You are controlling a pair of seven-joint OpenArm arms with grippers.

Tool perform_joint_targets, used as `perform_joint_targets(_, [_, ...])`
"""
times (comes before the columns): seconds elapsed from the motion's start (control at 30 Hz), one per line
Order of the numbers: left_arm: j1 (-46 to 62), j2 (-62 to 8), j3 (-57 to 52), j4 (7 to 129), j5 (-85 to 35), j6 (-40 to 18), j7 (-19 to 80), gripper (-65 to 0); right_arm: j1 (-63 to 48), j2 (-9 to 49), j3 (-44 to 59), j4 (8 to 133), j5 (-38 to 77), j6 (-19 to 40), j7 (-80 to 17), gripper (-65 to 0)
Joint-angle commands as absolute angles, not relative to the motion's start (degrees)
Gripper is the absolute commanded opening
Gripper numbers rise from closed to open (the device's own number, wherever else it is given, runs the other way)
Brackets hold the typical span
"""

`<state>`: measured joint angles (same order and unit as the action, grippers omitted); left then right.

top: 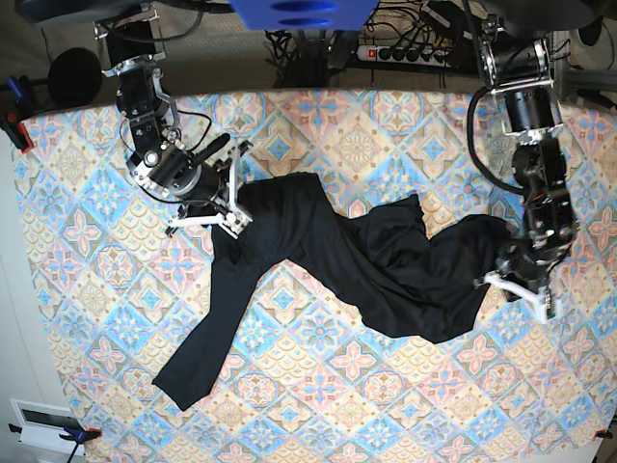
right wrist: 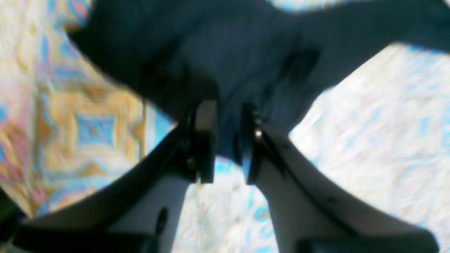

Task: Layout the t-shirt on the table in an organized manner, then fold the t-shirt properly
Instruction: 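Regrasp the shirt edges with both grippers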

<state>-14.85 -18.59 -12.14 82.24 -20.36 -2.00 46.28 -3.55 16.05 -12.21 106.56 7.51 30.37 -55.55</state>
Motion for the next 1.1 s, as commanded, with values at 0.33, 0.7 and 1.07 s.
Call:
perform_joint_targets(0.33, [-15.4,-19.0,-12.2,82.9,-21.6,-2.5,44.4,-60.1,-2.3,16.1,-5.3,109.2,7.9,29.9,-53.7,-52.6])
perform_joint_targets(0.7, [-14.2,-19.0,-12.3,83.0,-21.6,-2.5,44.8,-60.1,-5.7,16.0,2.7,110.6,9.0,29.9,-53.6,-52.6])
perform_joint_targets(1.07, [-13.4,-19.0,-12.2,83.0,-21.5,-2.5,44.6,-60.1,-5.7,16.0,5.9,110.5,13.4,29.9,-53.6,-52.6])
